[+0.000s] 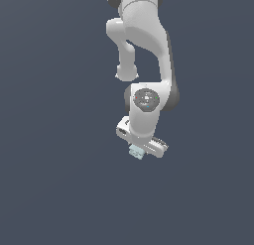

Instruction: Pick up the object and move it to a goal position.

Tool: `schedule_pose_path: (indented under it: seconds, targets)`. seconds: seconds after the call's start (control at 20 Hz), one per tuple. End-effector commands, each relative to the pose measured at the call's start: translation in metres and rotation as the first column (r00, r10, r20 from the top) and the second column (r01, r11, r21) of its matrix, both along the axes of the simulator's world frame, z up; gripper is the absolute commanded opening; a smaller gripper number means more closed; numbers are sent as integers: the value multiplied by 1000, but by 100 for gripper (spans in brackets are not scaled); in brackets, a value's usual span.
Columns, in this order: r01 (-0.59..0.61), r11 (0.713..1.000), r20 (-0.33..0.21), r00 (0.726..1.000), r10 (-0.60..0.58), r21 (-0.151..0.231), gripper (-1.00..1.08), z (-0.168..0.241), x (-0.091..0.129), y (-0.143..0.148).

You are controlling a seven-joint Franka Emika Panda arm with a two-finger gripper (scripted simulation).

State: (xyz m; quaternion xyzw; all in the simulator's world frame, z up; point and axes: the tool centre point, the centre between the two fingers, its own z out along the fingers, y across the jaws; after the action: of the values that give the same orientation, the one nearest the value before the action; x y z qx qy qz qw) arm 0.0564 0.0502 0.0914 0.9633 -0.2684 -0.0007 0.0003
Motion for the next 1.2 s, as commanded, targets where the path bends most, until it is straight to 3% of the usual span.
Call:
schedule_pose_path:
  seconds: [0.0, 1.15]
  targets:
    - [-1, 1000, 1, 1000, 1, 0, -100, 22, -3, 10]
    - [0, 1000, 2, 1000, 0, -1, -100, 274, -40, 118]
